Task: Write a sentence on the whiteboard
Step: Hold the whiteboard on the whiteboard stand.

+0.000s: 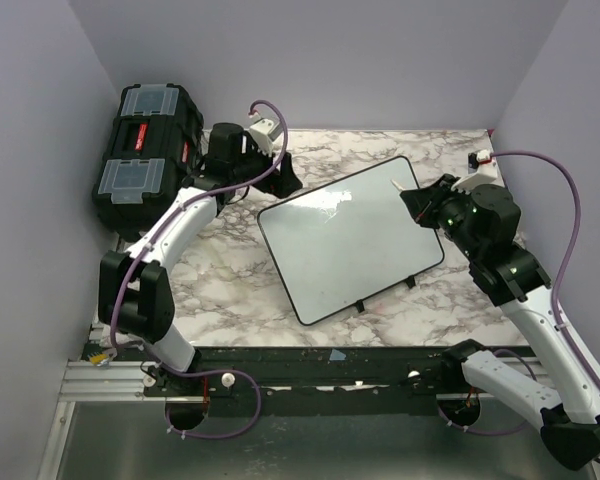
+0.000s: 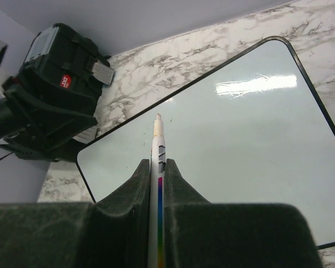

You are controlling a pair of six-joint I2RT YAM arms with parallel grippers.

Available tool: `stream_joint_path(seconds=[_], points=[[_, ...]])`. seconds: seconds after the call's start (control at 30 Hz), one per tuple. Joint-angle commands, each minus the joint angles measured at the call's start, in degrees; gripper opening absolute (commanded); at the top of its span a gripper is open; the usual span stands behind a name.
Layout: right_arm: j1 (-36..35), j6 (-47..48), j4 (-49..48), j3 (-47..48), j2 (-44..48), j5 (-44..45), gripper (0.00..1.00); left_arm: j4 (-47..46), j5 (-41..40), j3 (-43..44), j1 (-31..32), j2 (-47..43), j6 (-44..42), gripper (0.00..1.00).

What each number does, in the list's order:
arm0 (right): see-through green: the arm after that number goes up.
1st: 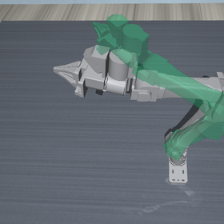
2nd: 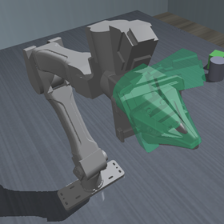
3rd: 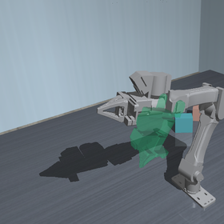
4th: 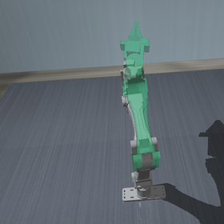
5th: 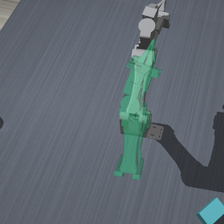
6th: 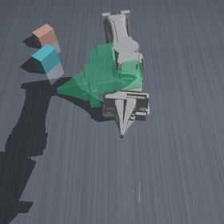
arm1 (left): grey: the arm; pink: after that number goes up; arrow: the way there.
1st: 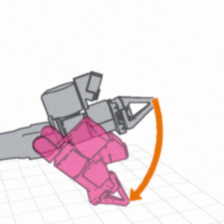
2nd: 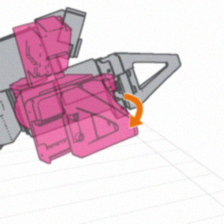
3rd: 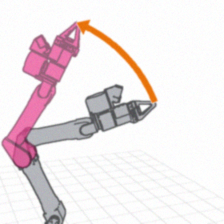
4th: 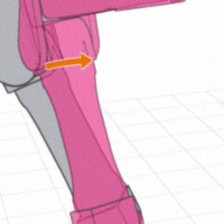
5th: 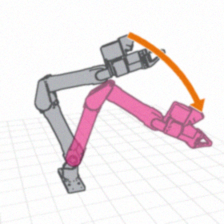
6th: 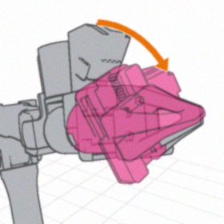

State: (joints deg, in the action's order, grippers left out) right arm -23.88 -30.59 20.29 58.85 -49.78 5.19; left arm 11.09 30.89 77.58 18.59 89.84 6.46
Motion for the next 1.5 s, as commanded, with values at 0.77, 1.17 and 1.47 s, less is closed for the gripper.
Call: stream_joint_path(seconds=[0.77,1.17,1.47], points=[[0.2,1.3,6.0,2.6,-2.8,-4.6,0.01,8.4,23.1,-1.6,-3.6,8.9,-3.0,0.48],[0.1,3.9,6.2,2.1,-3.8,-11.8,0.01,6.3,25.0,-3.5,-3.4,6.1,-1.7,0.18],[-0.6,5.3,6.2,3.0,-8.2,-16.6,0.01,1.8,23.3,-7.1,-2.2,2.5,0.6,0.0]])
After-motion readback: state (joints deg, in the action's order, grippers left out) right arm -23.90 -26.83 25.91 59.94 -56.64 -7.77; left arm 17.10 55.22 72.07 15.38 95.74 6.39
